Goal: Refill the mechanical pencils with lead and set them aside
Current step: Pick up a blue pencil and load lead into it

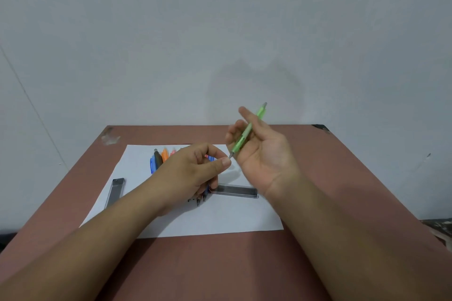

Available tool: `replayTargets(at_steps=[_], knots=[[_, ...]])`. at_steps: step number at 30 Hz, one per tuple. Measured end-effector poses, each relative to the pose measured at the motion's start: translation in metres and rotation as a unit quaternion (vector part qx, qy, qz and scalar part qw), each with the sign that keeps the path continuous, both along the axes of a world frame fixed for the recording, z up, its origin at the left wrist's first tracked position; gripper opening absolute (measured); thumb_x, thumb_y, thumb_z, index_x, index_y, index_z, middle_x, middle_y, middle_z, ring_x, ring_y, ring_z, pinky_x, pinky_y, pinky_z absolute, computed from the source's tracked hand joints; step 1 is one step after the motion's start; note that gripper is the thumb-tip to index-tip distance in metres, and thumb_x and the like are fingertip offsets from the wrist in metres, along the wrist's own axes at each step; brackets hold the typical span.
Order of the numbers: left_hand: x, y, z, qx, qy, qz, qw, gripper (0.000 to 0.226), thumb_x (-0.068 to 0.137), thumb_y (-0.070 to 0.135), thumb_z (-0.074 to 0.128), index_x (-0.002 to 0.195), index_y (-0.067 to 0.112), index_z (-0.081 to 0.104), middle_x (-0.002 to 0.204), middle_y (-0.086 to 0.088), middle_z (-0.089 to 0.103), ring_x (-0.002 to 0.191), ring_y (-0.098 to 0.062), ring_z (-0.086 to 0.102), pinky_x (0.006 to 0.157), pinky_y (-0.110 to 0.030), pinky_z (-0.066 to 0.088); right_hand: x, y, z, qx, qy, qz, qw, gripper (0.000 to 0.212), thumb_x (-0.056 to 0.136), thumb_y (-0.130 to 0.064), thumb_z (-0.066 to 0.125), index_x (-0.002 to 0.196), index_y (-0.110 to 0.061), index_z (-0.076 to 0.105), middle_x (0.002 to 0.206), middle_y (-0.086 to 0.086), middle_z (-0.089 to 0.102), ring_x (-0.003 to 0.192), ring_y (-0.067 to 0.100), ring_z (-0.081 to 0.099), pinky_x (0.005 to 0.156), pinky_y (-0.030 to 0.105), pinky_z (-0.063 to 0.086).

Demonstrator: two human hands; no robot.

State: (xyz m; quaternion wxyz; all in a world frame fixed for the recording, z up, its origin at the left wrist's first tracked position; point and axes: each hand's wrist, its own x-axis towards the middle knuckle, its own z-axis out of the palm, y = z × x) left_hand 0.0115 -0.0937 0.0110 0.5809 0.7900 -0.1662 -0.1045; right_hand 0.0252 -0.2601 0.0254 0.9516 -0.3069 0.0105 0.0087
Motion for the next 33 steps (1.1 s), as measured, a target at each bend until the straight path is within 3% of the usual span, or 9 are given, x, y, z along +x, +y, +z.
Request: replayTargets(at_steps=[5, 10, 13, 17, 22, 25, 29, 33], knots=[[-0.004, -0.004, -0.001, 0.084, -0.070, 0.000, 0.994, 0.010, 0.092, 0.038, 0.069, 0.090, 0.029, 0.068, 0.061, 0.001, 0.068, 0.049, -0.009, 0.053, 0.053, -0.027, 0.046, -0.002, -0.012, 0.007, -0.190, 0.021, -0.035, 0.981, 0.023, 0.098, -0.008, 0.064, 0.118, -0.002, 0.071, 0.073, 0.002, 0.055, 0.060, 0.012, 0.054, 0.060, 0.025, 0.053], [-0.008, -0.005, -0.002, 0.159, -0.137, -0.018, 0.977, 0.010, 0.092, 0.043, 0.067, 0.086, 0.035, 0.067, 0.065, 0.009, 0.067, 0.055, -0.003, 0.054, 0.062, -0.031, 0.049, -0.009, -0.026, 0.017, -0.312, 0.059, -0.067, 0.946, 0.021, 0.088, -0.009, 0.077, 0.106, 0.000, 0.073, 0.078, 0.008, 0.061, 0.061, 0.015, 0.060, 0.065, 0.028, 0.058], [-0.013, -0.008, -0.001, 0.200, -0.174, -0.048, 0.963, 0.011, 0.093, 0.048, 0.063, 0.090, 0.039, 0.067, 0.072, 0.012, 0.066, 0.064, -0.007, 0.059, 0.062, -0.030, 0.049, -0.016, -0.034, 0.026, -0.466, 0.089, -0.093, 0.875, 0.014, 0.088, -0.016, 0.079, 0.099, -0.008, 0.076, 0.076, 0.007, 0.064, 0.060, 0.016, 0.058, 0.054, 0.026, 0.052], [-0.022, -0.015, 0.002, 0.237, -0.239, -0.061, 0.940, 0.023, 0.091, 0.061, 0.054, 0.104, 0.045, 0.063, 0.078, 0.019, 0.062, 0.077, -0.001, 0.058, 0.062, -0.020, 0.045, -0.036, -0.056, 0.033, -0.611, 0.082, -0.145, 0.774, 0.004, 0.087, -0.025, 0.078, 0.089, -0.022, 0.077, 0.084, 0.007, 0.075, 0.066, 0.015, 0.063, 0.060, 0.026, 0.049], [-0.038, -0.036, 0.006, 0.271, -0.336, -0.103, 0.896, 0.045, 0.092, 0.067, 0.049, 0.131, 0.046, 0.052, 0.122, 0.029, 0.053, 0.116, 0.008, 0.042, 0.095, -0.017, 0.043, -0.068, -0.109, 0.034, -0.721, 0.097, -0.177, 0.663, 0.008, 0.089, -0.030, 0.074, 0.084, -0.025, 0.078, 0.081, -0.007, 0.074, 0.070, 0.008, 0.068, 0.062, 0.024, 0.047], [-0.049, -0.054, 0.009, 0.295, -0.361, -0.136, 0.874, 0.060, 0.091, 0.072, 0.048, 0.143, 0.042, 0.042, 0.144, 0.027, 0.039, 0.132, 0.007, 0.029, 0.110, -0.020, 0.034, -0.083, -0.140, 0.029, -0.779, 0.142, -0.193, 0.579, 0.015, 0.091, -0.031, 0.071, 0.082, -0.020, 0.077, 0.085, -0.002, 0.073, 0.078, 0.014, 0.066, 0.061, 0.027, 0.043], [-0.058, -0.083, 0.008, 0.334, -0.374, -0.170, 0.848, 0.072, 0.092, 0.072, 0.046, 0.152, 0.035, 0.032, 0.158, 0.014, 0.030, 0.142, -0.004, 0.026, 0.115, -0.024, 0.025, -0.099, -0.159, 0.016, -0.842, 0.164, -0.157, 0.489, 0.019, 0.093, -0.030, 0.068, 0.085, -0.015, 0.076, 0.081, 0.000, 0.068, 0.075, 0.016, 0.063, 0.058, 0.026, 0.041], [-0.066, -0.105, 0.003, 0.352, -0.363, -0.196, 0.840, 0.072, 0.093, 0.070, 0.046, 0.151, 0.030, 0.035, 0.158, 0.008, 0.033, 0.142, -0.010, 0.030, 0.116, -0.029, 0.027, -0.110, -0.160, -0.001, -0.845, 0.141, -0.176, 0.484, 0.023, 0.093, -0.032, 0.070, 0.112, -0.018, 0.073, 0.105, 0.002, 0.071, 0.096, 0.019, 0.066, 0.080, 0.027, 0.051]])
